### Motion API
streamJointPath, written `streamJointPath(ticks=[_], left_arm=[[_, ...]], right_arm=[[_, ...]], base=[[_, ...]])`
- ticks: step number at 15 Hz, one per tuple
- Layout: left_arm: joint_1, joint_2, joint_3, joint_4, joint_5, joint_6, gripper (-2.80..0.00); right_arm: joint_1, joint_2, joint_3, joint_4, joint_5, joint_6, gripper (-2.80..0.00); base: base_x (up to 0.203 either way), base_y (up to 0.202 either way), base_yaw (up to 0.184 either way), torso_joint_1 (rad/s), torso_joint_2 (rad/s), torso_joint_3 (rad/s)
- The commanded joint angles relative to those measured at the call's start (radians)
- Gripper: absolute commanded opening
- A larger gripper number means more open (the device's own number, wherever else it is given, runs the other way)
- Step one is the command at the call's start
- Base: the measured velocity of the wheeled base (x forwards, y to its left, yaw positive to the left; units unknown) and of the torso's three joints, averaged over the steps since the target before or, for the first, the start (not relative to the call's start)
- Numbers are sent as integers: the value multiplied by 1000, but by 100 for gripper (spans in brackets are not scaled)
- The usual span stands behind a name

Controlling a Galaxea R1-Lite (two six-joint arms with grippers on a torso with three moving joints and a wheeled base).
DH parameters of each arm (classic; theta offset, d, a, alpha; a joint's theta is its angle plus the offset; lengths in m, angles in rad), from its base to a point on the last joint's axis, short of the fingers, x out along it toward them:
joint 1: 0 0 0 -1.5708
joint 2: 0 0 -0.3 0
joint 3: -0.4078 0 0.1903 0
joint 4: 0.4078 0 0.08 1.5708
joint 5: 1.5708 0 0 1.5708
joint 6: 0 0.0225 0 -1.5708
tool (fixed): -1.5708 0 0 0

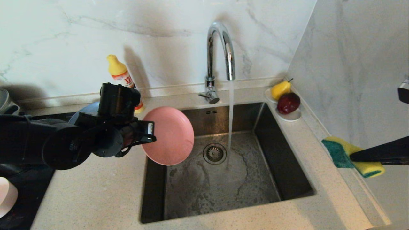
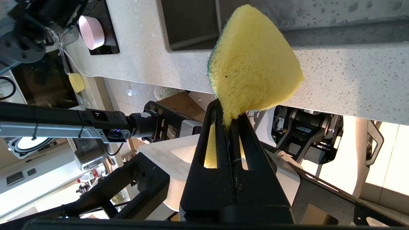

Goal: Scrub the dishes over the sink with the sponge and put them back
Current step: Place the plate on the table

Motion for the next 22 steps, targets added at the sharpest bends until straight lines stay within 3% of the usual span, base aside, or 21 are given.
streamJointPath(ticks=[1, 5, 8, 10, 12, 14, 18, 22], left_arm=[[1, -67, 5, 9, 0, -2, -280], [23, -250, 59, 161, -46, -36, -280], [78, -411, 78, 372, -102, -102, -280], [173, -510, 90, 559, -221, -175, -280], [308, -573, 134, 634, -333, -207, -280], [434, -598, 183, 659, -398, -212, -280], [606, -553, 255, 640, -497, -211, -280], [759, -393, 278, 515, -588, -195, -280]], right_arm=[[0, 1, 12, 5, 4, 2, -280], [0, -4, 21, 7, 4, 3, -280], [0, -9, 24, 8, 4, 3, -280], [0, -13, 34, 6, 3, 3, -280], [9, -23, 36, 7, 4, 2, -280], [16, -24, 33, 6, 4, 2, -280], [33, 4, 29, 4, 4, 1, -280], [61, 40, 19, 3, 2, -2, -280]], base=[[0, 0, 0, 0, 0, 0], [0, 0, 0, 0, 0, 0], [0, 0, 0, 0, 0, 0], [0, 0, 0, 0, 0, 0], [0, 0, 0, 0, 0, 0], [0, 0, 0, 0, 0, 0], [0, 0, 0, 0, 0, 0], [0, 0, 0, 0, 0, 0]])
